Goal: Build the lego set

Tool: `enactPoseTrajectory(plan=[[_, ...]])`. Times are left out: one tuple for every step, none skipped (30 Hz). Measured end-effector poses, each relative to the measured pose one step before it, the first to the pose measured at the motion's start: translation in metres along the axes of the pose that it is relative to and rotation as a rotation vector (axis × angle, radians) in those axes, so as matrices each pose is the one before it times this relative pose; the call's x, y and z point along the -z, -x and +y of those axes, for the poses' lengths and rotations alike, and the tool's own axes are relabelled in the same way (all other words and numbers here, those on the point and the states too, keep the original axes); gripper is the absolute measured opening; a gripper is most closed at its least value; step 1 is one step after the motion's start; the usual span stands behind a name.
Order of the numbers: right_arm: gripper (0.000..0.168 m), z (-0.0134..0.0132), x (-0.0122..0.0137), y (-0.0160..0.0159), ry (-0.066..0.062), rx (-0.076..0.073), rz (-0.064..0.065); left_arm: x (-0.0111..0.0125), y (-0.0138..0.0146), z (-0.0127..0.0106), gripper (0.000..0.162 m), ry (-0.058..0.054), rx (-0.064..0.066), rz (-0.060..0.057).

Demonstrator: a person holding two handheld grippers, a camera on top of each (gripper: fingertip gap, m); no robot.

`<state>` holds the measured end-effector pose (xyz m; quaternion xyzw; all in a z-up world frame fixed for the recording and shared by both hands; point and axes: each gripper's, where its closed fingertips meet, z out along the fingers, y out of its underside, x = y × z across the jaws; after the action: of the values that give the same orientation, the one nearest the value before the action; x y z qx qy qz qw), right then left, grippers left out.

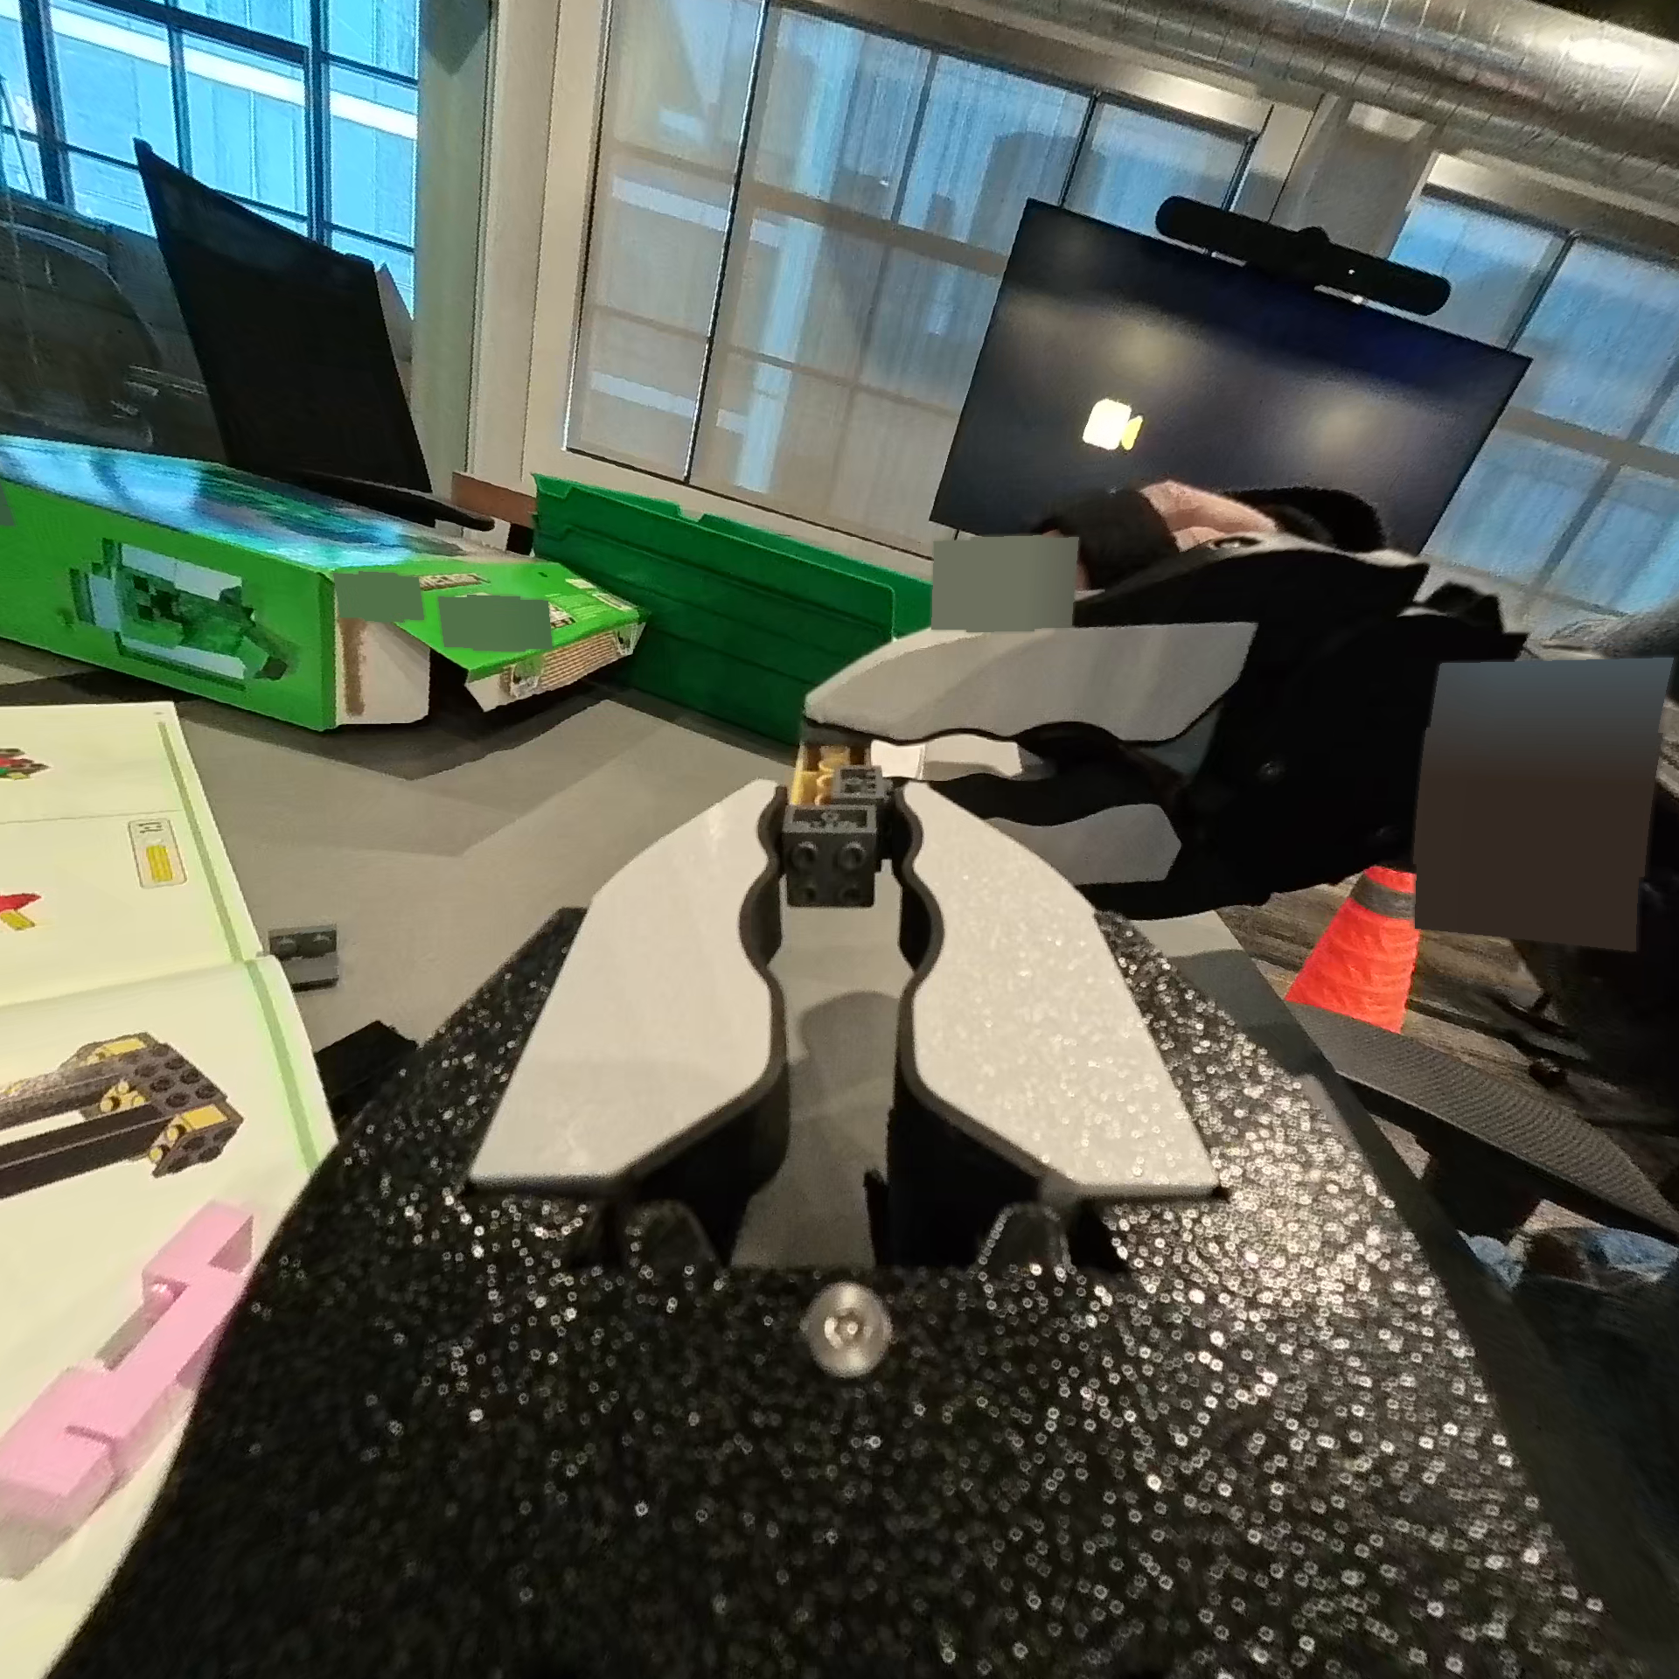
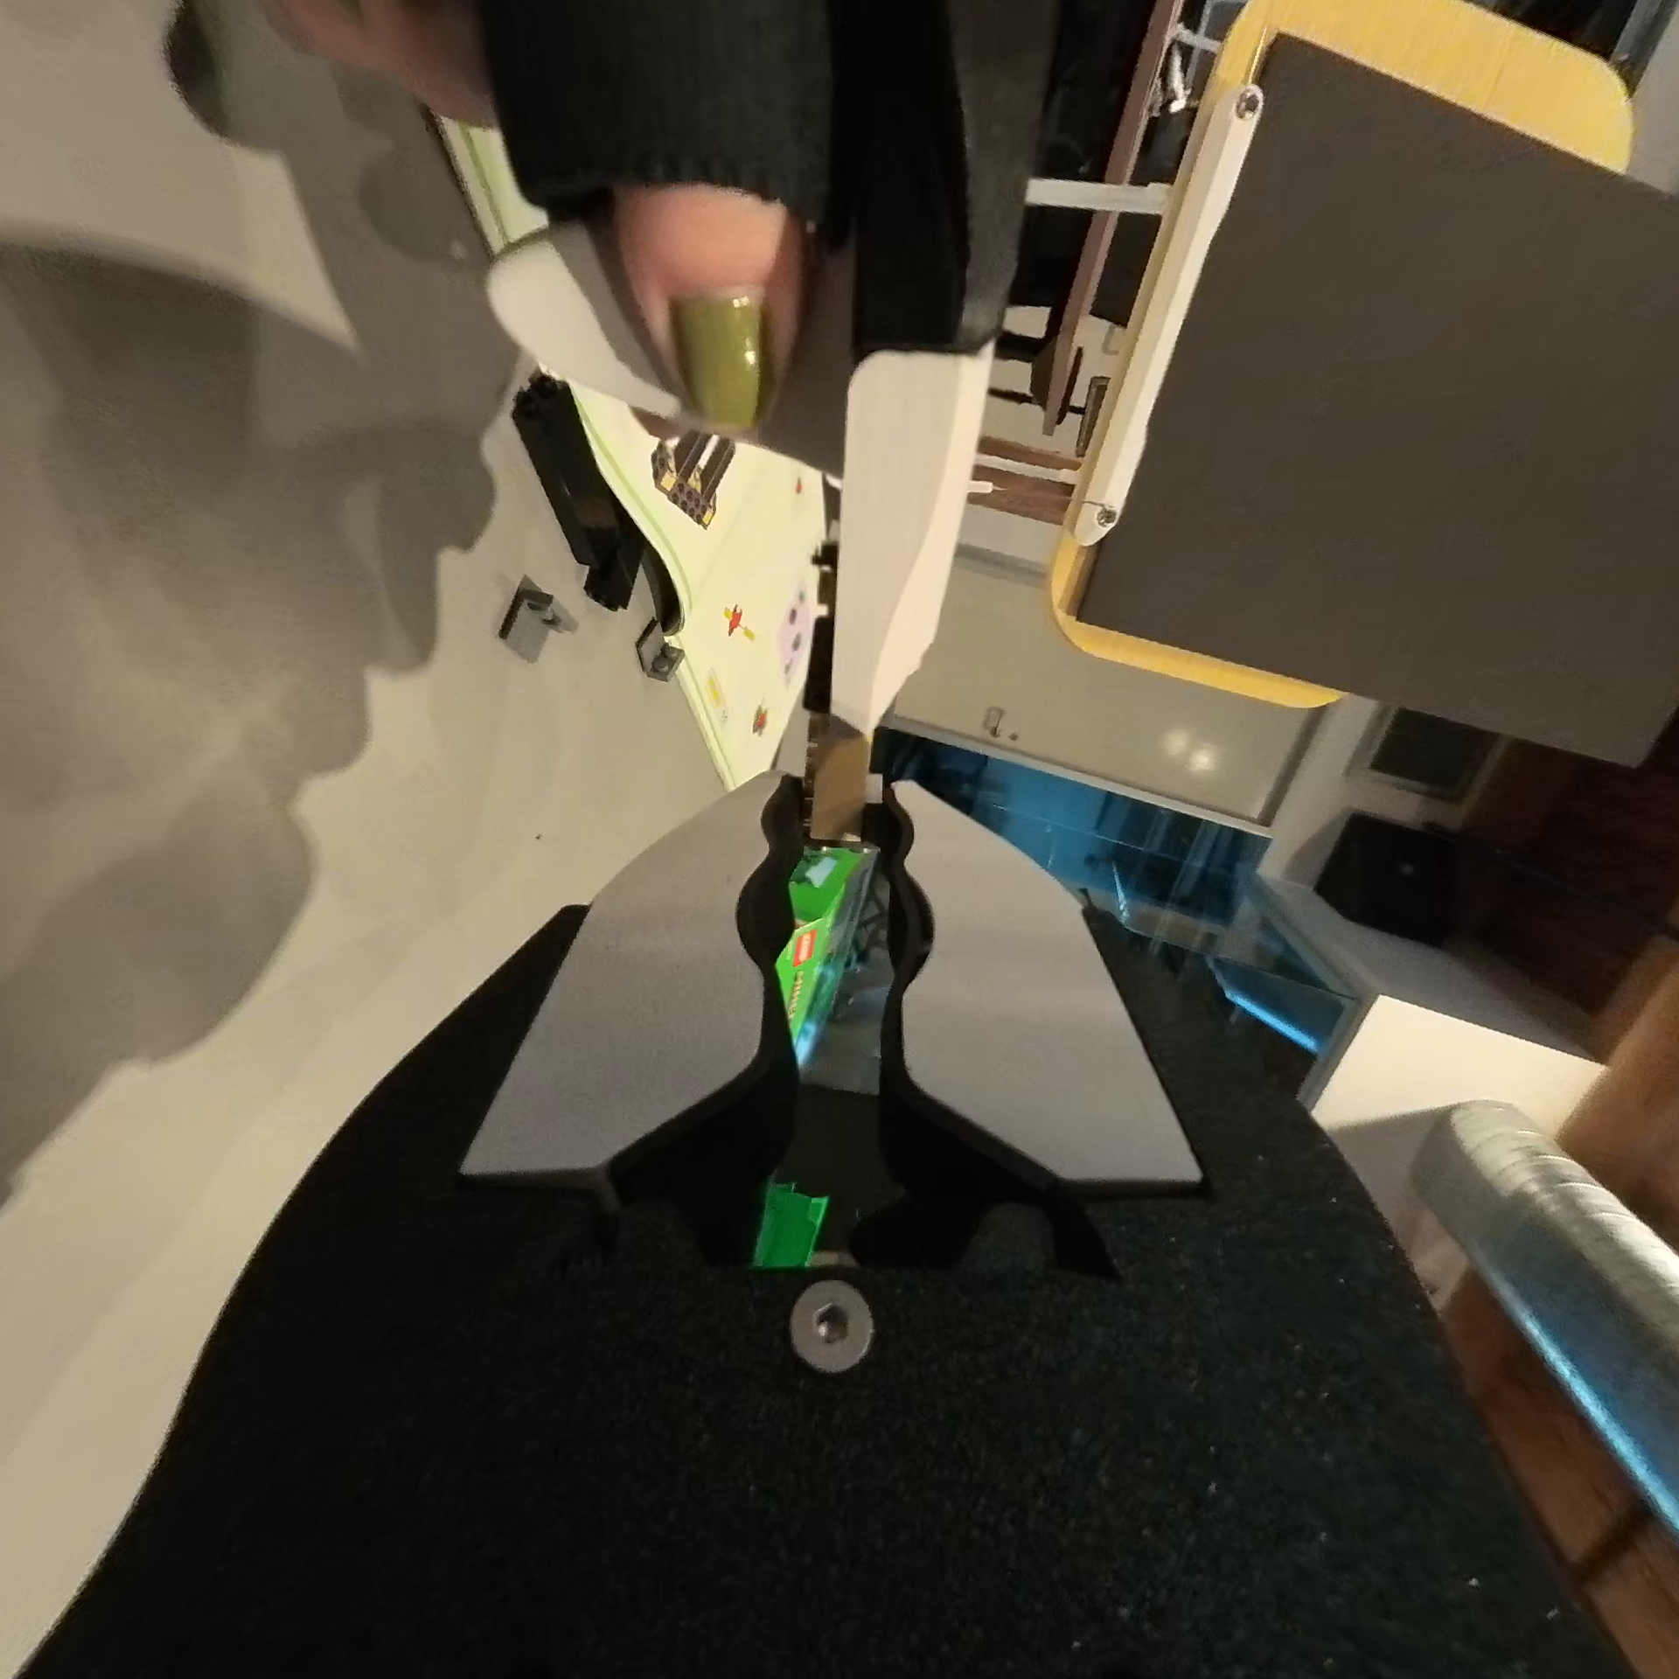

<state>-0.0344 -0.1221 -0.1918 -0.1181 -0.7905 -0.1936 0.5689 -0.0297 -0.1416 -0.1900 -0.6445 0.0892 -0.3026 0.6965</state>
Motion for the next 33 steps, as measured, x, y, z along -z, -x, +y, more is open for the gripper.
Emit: enactPoseTrajectory(plan=[[0.016, 0.00019, 0.00023, 0.00038, -0.0015, -0.0026, -0.0002, -0.00023, -0.00029, 0.00028, 0.021, 0.0017, -0.0018, 0.0004], [0.016, 0.00013, 0.00034, 0.00029, -0.0027, -0.0051, -0.0008, -0.00012, -0.00035, 0.00017, 0.021, 0.0009, -0.0021, 0.0002], [0.016, 0.00025, 0.00038, -0.00037, -0.0031, -0.0077, 0.0004, -0.00015, -0.00038, 0.0, 0.021, -0.0002, -0.0018, 0.0009], [0.016, 0.00019, 0.00037, -0.00013, -0.0024, -0.0114, -0.0039, -0.00024, -0.00039, -0.00004, 0.021, -0.0007, -0.0021, 0.0005], [0.015, 0.00014, 0.00021, 0.00039, -0.0019, -0.0103, -0.0059, -0.00011, -0.00032, 0.00005, 0.021, -0.0013, -0.0007, -0.0002], [0.015, 0.0001, 0.00013, 0.00019, -0.0007, -0.0047, 0.0002, -0.00008, -0.00018, -0.00018, 0.021, -0.0016, 0.0004, 0.0001], [0.015, -0.0001, 0.0002, 0.00012, -0.002, 0.0025, 0.0035, -0.00007, -0.00013, 0.0, 0.021, -0.0002, -0.0005, 0.0006], [0.015, 0.0, 0.00012, 0.00042, -0.0018, -0.0007, -0.0004, -0.00003, -0.00028, 0.00017, 0.021, 0.0006, -0.0014, 0.0006], [0.015, 0.0, 0.00029, 0.0004, -0.0036, -0.0051, -0.0042, 0.0, -0.00017, 0.00002, 0.021, 0.0004, -0.0017, 0.0004], [0.015, -0.00001, 0.00007, 0.00058, -0.0025, -0.0089, -0.0076, -0.00014, -0.0002, 0.00004, 0.021, 0.0004, -0.0012, 0.0001], [0.015, -0.00005, 0.00004, 0.00051, -0.0015, -0.0092, -0.0057, -0.00007, -0.00009, 0.0, 0.021, -0.0002, 0.0001, 0.0], [0.015, 0.0, -0.00008, 0.00021, -0.0006, -0.0054, -0.0011, 0.00005, 0.00004, 0.00003, 0.021, -0.0003, 0.0012, -0.0002], [0.015, -0.00001, -0.00028, 0.00007, 0.0024, -0.0035, 0.0017, -0.00003, 0.00019, -0.00003, 0.021, 0.0, 0.0013, -0.0011], [0.015, -0.00007, -0.00045, -0.00023, 0.0027, -0.0081, 0.0043, 0.00009, 0.00046, -0.00013, 0.021, -0.0011, 0.0012, -0.0021], [0.015, -0.00029, -0.00064, 0.00011, 0.0027, -0.0132, 0.0031, 0.00007, 0.00039, -0.00017, 0.021, -0.0014, 0.0021, -0.0021], [0.015, -0.00027, -0.00052, -0.00017, 0.0022, -0.012, 0.0059, 0.00022, 0.00042, -0.00033, 0.021, -0.0024, 0.0035, -0.0004], [0.015, -0.0008, -0.00027, -0.00082, -0.0037, -0.008, 0.0121, 0.00053, 0.00017, -0.00072, 0.02, -0.0057, 0.0053, 0.0028], [0.015, -0.00108, 0.00016, -0.00127, -0.0086, -0.0087, 0.0154, 0.00081, 0.00043, -0.00104, 0.021, -0.0083, 0.0088, 0.0044], [0.024, -0.00061, 0.00036, -0.00064, -0.0073, -0.0137, 0.0064, 0.00102, 0.00111, -0.0013, 0.021, -0.0098, 0.0137, 0.0016], [0.033, 0.00033, 0.00026, 0.00046, -0.0017, -0.0321, -0.0066, 0.00116, 0.00172, -0.0015, 0.021, -0.0112, 0.0176, 0.0005], [0.04, 0.00096, 0.00055, 0.00128, -0.0032, -0.0439, -0.017, 0.00127, 0.00135, -0.00174, 0.021, -0.0122, 0.0199, 0.0041], [0.044, 0.00111, 0.00079, 0.00134, -0.0076, -0.05, -0.0211, 0.00123, 0.00081, -0.00184, 0.021, -0.0119, 0.0199, 0.0073], [0.046, 0.0008, 0.00075, 0.00214, -0.0144, -0.0528, -0.0304, 0.00095, 0.00034, -0.00157, 0.02, -0.01, 0.0179, 0.0095], [0.045, 0.00004, 0.0008, 0.00282, -0.0217, -0.0555, -0.0408, 0.00057, -0.00042, -0.00094, 0.02, -0.0058, 0.0151, 0.0129], [0.045, -0.00081, 0.00095, 0.00213, -0.0288, -0.059, -0.0401, -0.00004, -0.00139, -0.00016, 0.021, -0.0001, 0.0132, 0.0189], [0.044, -0.0024, 0.00111, 0.00275, -0.0392, -0.0567, -0.0495, -0.00043, -0.00279, 0.00079, 0.021, 0.0059, 0.0135, 0.028], [0.043, -0.0025, 0.00123, 0.00162, -0.0397, -0.0492, -0.0434, -0.00089, -0.00362, 0.00142, 0.021, 0.0102, 0.0148, 0.0342], [0.043, -0.00164, 0.00118, -0.00033, -0.0288, -0.0342, -0.0276, -0.00112, -0.00346, 0.00159, 0.021, 0.0106, 0.0135, 0.0313], [0.042, -0.0018, 0.00119, 0.00011, -0.0235, -0.0134, -0.024, -0.00102, -0.00285, 0.00178, 0.021, 0.0114, 0.0098, 0.0248], [0.041, -0.00137, 0.00111, -0.0007, -0.0136, 0.0015, -0.0108, -0.00101, -0.00229, 0.00195, 0.021, 0.0127, 0.0059, 0.019], [0.037, -0.0007, 0.00076, -0.00216, -0.0039, 0.0095, 0.008, -0.00094, -0.00173, 0.00158, 0.021, 0.0103, 0.0017, 0.0125], [0.033, -0.00033, 0.00023, -0.00029, 0.0011, 0.02, 0.001, -0.00074, -0.00127, 0.00107, 0.021, 0.006, -0.0001, 0.0086], [0.029, -0.00013, -0.00021, 0.00145, 0.0035, 0.0235, -0.0059, -0.00055, -0.00132, 0.00073, 0.021, 0.0037, 0.0017, 0.0087]])
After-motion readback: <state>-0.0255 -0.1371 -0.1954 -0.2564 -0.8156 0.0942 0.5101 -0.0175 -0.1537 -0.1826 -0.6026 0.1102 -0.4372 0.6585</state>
